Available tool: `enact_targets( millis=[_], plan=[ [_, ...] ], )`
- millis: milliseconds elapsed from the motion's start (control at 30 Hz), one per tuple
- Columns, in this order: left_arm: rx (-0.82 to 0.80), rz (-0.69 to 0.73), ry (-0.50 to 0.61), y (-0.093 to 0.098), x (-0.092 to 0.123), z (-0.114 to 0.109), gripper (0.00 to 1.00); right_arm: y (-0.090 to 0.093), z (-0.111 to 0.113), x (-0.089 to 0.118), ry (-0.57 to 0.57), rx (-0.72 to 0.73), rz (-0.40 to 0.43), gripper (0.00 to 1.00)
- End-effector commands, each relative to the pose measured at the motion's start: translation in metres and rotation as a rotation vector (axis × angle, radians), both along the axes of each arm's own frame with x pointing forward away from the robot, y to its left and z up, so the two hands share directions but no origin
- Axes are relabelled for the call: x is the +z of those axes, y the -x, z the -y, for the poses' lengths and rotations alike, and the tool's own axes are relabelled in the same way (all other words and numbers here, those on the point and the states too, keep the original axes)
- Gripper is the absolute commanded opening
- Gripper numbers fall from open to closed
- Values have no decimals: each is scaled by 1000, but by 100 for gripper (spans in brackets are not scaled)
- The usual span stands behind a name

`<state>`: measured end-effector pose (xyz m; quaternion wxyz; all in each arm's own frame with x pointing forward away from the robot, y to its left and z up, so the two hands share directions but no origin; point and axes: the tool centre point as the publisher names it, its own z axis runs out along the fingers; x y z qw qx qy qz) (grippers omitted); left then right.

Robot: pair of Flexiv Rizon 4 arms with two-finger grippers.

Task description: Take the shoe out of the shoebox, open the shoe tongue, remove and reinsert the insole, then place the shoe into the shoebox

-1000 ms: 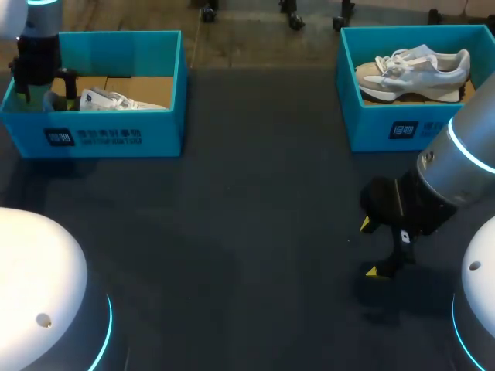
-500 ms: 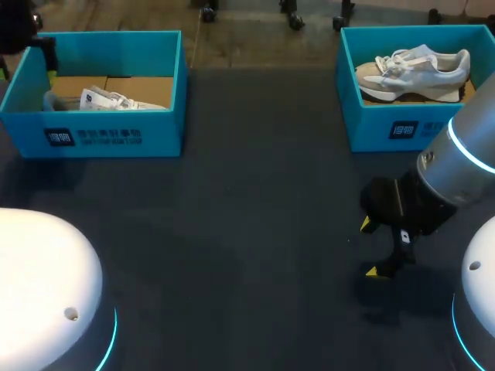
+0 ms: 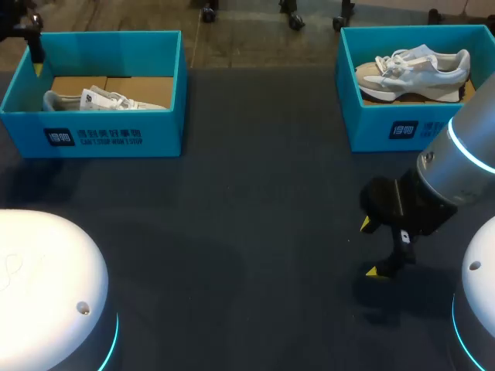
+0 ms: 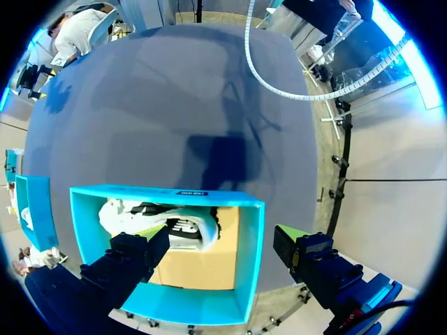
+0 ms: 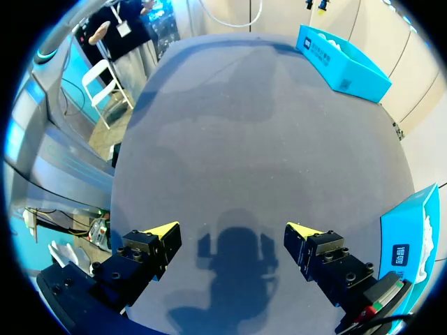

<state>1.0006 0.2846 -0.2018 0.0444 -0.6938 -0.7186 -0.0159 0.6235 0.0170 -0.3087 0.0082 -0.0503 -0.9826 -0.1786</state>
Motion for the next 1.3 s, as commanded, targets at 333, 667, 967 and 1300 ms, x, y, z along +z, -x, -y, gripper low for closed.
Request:
enact_targets(
  millis=[333, 667, 967, 1300],
  plan=[
    [-1, -1, 0, -1, 0, -1, 100, -83, 74, 65, 314, -564, -112, 100],
    [-1, -1, 0, -1, 0, -1, 100, -128, 110, 103, 376, -702, -63, 100],
    [-1, -1, 0, -1, 0, -1, 100, -128, 110, 103, 376, -702, -63, 100],
    [-1, -1, 0, -1, 0, -1, 100, -160, 157, 124, 389, -885, 19, 100]
  ],
)
